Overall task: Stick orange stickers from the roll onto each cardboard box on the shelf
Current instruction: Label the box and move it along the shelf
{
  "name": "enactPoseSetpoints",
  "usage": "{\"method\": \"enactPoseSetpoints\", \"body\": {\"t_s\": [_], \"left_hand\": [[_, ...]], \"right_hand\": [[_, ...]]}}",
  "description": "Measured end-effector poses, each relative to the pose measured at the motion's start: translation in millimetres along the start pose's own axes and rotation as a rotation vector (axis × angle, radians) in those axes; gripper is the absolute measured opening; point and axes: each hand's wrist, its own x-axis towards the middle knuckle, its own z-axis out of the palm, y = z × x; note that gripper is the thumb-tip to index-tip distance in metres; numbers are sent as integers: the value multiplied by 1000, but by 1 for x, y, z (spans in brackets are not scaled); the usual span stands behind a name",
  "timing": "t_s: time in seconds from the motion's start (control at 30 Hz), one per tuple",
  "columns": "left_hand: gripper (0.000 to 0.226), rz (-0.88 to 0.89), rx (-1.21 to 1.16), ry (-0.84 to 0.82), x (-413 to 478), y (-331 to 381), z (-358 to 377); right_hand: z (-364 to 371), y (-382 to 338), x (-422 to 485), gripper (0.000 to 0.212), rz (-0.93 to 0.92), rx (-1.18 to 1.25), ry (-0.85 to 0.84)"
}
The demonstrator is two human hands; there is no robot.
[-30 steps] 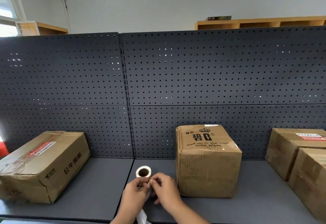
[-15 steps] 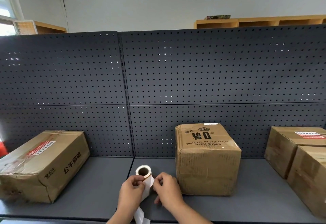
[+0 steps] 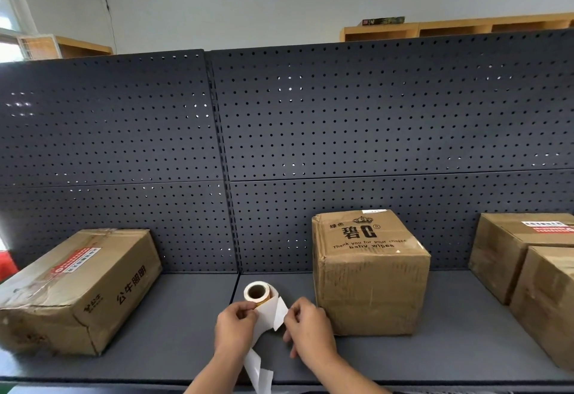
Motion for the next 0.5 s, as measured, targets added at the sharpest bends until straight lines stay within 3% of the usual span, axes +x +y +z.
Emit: {"method": "enactPoseSetpoints", "body": {"t_s": [0.23, 0.5], "left_hand": [[18, -48, 23, 3, 17, 10, 5], [20, -26, 24, 20, 20, 10, 0]], "right_hand": [[-9, -7, -5, 16, 43, 84, 22], [-24, -26, -18, 15, -63, 180, 7]]}}
